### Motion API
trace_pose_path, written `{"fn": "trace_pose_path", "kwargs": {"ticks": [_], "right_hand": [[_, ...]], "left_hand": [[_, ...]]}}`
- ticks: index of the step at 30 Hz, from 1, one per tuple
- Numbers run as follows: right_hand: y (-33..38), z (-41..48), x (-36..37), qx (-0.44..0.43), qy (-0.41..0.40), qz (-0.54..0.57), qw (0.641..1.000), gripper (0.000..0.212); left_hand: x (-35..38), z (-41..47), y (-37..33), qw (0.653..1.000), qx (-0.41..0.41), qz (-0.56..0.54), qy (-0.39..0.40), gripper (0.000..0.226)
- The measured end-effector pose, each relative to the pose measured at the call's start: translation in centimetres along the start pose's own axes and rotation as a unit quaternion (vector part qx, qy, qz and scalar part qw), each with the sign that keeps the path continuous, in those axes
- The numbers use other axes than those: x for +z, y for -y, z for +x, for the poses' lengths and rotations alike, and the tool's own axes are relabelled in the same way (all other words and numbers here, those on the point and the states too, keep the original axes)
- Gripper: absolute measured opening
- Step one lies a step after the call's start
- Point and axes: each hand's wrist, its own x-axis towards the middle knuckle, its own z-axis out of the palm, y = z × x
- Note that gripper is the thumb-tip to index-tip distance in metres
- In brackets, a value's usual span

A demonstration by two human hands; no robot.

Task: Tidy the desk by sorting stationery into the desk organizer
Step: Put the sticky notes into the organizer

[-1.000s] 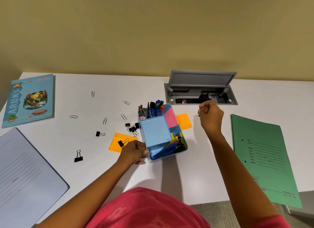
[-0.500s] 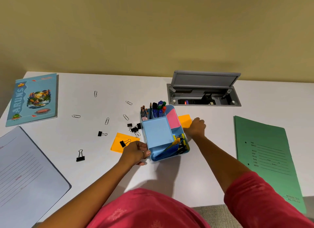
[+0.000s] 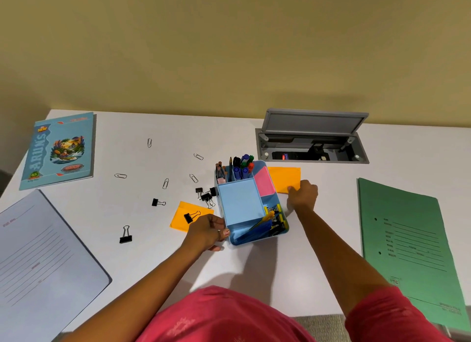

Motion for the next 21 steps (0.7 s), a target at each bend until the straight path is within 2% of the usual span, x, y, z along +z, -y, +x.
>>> {"fn": "trace_pose_path", "kwargs": {"ticks": [4, 7, 10, 14, 18, 21], "right_hand": [[1.9, -1.9, -2.4, -0.083, -0.140, 0.114, 0.980, 0.021], [2.7, -4.2, -3.9, -0.191, -0.208, 0.222, 0.933, 0.016], [2.8, -5.9, -4.1, -0.268, -0.193, 0.244, 0.912, 0.014], [2.6, -6.6, -2.7, -0.348, -0.194, 0.121, 0.909, 0.016], [2.6, -6.8, -1.2, -0.347, -0.140, 0.084, 0.923, 0.008], [2.8, -6.7, -0.5, -0.311, -0.085, 0.053, 0.945, 0.012]], "left_hand": [[0.0, 0.0, -0.1, 1.000, -0.006, -0.004, -0.002, 0.022], [0.1, 0.0, -0.1, 1.000, -0.007, -0.009, -0.002, 0.021], [0.1, 0.1, 0.0, 1.000, -0.006, -0.009, -0.003, 0.022], [0.2, 0.2, 0.1, 1.000, -0.004, -0.006, -0.002, 0.025], [0.1, 0.3, 0.4, 1.000, 0.000, -0.004, -0.001, 0.024], [0.0, 0.3, 0.4, 1.000, 0.006, 0.000, 0.001, 0.025]]}}
